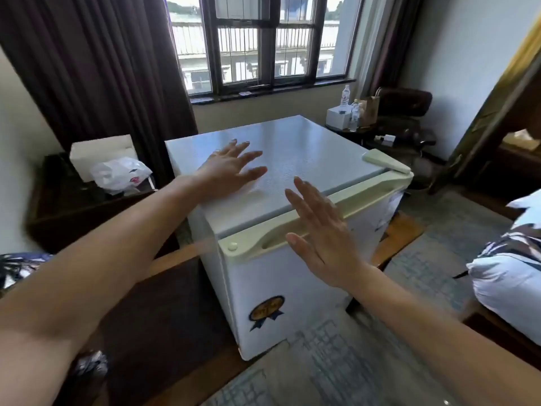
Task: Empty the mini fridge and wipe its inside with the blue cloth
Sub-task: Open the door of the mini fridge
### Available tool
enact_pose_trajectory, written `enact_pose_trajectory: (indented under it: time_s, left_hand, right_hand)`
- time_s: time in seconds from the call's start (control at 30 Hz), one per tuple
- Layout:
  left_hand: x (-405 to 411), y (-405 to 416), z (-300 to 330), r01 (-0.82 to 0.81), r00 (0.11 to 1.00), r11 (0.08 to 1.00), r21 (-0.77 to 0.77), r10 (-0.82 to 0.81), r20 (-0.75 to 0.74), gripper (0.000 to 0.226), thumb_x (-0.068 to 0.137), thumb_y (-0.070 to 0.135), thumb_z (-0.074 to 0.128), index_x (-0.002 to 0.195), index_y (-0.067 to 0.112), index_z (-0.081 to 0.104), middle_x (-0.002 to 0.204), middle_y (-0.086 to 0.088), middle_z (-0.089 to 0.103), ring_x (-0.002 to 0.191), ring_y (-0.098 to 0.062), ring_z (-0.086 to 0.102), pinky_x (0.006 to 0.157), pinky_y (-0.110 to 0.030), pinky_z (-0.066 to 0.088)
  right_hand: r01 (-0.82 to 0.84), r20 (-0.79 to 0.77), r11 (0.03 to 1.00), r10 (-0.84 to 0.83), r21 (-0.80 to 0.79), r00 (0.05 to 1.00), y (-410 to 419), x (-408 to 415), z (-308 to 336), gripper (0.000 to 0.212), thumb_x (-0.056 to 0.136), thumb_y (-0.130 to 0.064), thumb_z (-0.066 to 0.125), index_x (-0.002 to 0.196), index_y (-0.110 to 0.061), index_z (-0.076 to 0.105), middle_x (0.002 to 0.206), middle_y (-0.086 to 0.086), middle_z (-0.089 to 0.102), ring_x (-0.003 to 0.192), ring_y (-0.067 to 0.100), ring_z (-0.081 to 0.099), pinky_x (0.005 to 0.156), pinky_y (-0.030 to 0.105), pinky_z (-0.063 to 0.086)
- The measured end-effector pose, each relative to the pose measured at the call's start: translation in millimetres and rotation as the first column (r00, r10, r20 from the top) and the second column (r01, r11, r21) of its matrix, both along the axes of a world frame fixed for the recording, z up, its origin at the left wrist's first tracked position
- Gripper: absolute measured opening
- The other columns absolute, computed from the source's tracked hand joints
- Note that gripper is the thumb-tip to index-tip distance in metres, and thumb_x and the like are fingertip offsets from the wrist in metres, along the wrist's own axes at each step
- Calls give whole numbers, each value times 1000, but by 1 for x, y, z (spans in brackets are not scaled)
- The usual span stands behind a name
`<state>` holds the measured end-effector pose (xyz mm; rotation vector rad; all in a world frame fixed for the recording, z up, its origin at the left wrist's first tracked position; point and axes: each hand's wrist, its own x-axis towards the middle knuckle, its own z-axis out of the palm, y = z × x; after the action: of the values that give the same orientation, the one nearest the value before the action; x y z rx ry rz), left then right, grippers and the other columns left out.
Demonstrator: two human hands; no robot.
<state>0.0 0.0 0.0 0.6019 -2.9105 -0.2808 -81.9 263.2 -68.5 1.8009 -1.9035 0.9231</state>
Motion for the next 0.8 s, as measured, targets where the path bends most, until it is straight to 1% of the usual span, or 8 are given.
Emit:
enact_pose_trajectory:
  time_s: [0.07,0.17,0.2,0.27,0.33,0.47,0.6,0.8]
  left_hand:
    - [-7,-5,0,-6,999,999,49,3,53,72,95,79,20,159,45,28,174,6,9,161,-19,-1,129,-53,6]
    - [-15,-14,-7,-8,994,999,31,5,113,92,83,94,4,158,47,27,172,9,17,161,-16,9,128,-52,11]
    - [-15,-15,-9,-4,993,1000,22,1,119,91,83,93,6,158,47,27,172,8,19,160,-17,12,128,-51,13]
    - [-17,-17,-10,-1,992,1000,-6,2,126,73,96,81,21,159,45,27,172,4,19,160,-21,15,128,-49,14]
    - [-19,-16,-10,-2,994,1000,-21,5,113,64,101,73,27,159,44,26,172,3,19,160,-23,16,127,-48,14]
    - [-17,-14,-10,-3,997,1000,-4,3,83,62,102,70,31,158,44,30,172,2,21,159,-23,18,127,-47,13]
    - [-17,-14,-10,-9,998,1000,-1,9,54,61,102,69,35,157,43,34,171,1,24,159,-23,20,128,-48,15]
    - [-15,-14,-11,-10,999,1000,23,10,35,62,101,70,37,156,42,37,170,0,27,158,-22,22,128,-48,17]
  right_hand:
    - [37,-15,999,-38,-33,999,-2,0,-5,63,106,-47,41,156,-8,39,164,9,39,152,26,37,124,53,28]
    - [58,-66,996,-63,-70,996,-4,-1,-17,60,104,-47,43,147,-6,54,149,12,55,143,30,48,120,57,32]
    - [52,-92,996,-59,-68,994,-3,-2,-19,60,102,-47,45,144,-6,57,147,12,56,143,31,48,120,58,31]
    - [55,-121,995,-64,-78,991,-3,-4,-24,60,98,-46,49,143,-7,58,148,12,56,145,32,46,120,61,30]
    - [72,-108,993,-82,-97,991,-4,-2,-28,61,97,-45,49,144,-7,57,149,12,55,146,32,44,120,62,29]
    - [83,-71,991,-91,-106,993,-2,1,-29,58,99,-40,49,146,-8,54,153,12,52,149,31,41,122,62,27]
    - [82,-42,991,-87,-108,995,-1,4,-27,55,98,-37,53,143,-6,58,149,12,55,148,32,43,123,62,26]
    - [119,7,988,-118,-101,993,-1,13,-28,51,97,-39,56,137,-7,62,143,14,57,144,33,45,120,63,27]
